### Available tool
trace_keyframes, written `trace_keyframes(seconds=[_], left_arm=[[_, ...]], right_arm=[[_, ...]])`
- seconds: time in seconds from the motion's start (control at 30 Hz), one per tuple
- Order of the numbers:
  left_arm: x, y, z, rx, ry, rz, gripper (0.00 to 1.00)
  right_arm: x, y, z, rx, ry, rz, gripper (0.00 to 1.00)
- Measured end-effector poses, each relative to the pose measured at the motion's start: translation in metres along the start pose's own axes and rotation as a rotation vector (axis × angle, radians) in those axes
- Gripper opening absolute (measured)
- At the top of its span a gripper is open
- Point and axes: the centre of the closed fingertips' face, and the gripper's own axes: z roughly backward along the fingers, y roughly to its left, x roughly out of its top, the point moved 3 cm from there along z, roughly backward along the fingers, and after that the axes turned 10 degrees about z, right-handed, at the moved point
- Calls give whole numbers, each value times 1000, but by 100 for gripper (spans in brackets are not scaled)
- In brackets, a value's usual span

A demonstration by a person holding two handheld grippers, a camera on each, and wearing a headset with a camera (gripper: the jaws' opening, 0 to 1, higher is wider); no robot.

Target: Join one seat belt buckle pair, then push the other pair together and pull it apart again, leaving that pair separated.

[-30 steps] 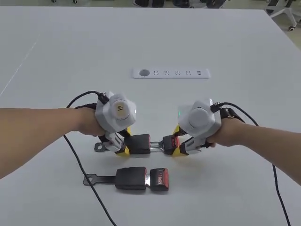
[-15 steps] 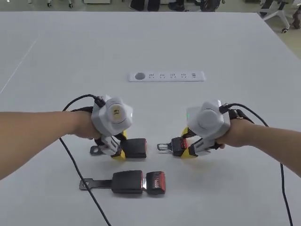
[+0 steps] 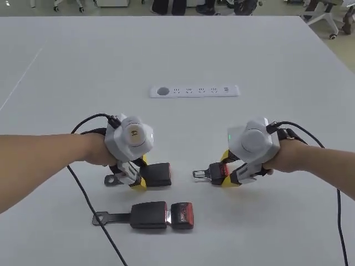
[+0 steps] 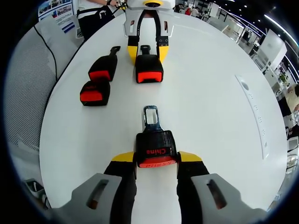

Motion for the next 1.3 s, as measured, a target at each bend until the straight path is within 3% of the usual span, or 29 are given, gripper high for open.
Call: trace_keyframes(seconds=[0.07, 0.2, 0.37, 0.53, 0.67, 0.83, 0.9, 1.03, 1.2, 1.3], left_arm=[[3, -4, 2, 1, 6, -7, 33], [3, 1, 1, 19, 11, -19, 37], [3, -4, 1, 16, 1, -7, 43], [1, -4, 9, 26, -24, 9, 44], [1, -3, 21, 42, -70, 61, 47], [-9, -6, 34, 49, -106, 112, 51], [-11, -12, 40, 52, -121, 129, 53], [-29, -13, 46, 54, -161, 181, 57], [-40, -25, 59, 71, -244, 271, 62], [-52, -23, 62, 88, -281, 301, 67]], right_arm=[[0, 1, 0, 0, 4, 14, 32], [-1, 0, 0, -4, 7, 23, 33], [-2, -2, 4, -18, 17, 28, 42], [-5, 1, 11, -27, 20, 23, 45], [-6, 3, 17, -30, 20, 24, 49], [-8, 9, 25, -31, 19, 24, 53], [-10, 11, 27, -33, 21, 31, 54], [-16, 15, 37, -45, 21, 28, 57], [-22, 19, 49, -89, -14, -33, 62], [-26, 23, 55, -113, -34, -67, 65]])
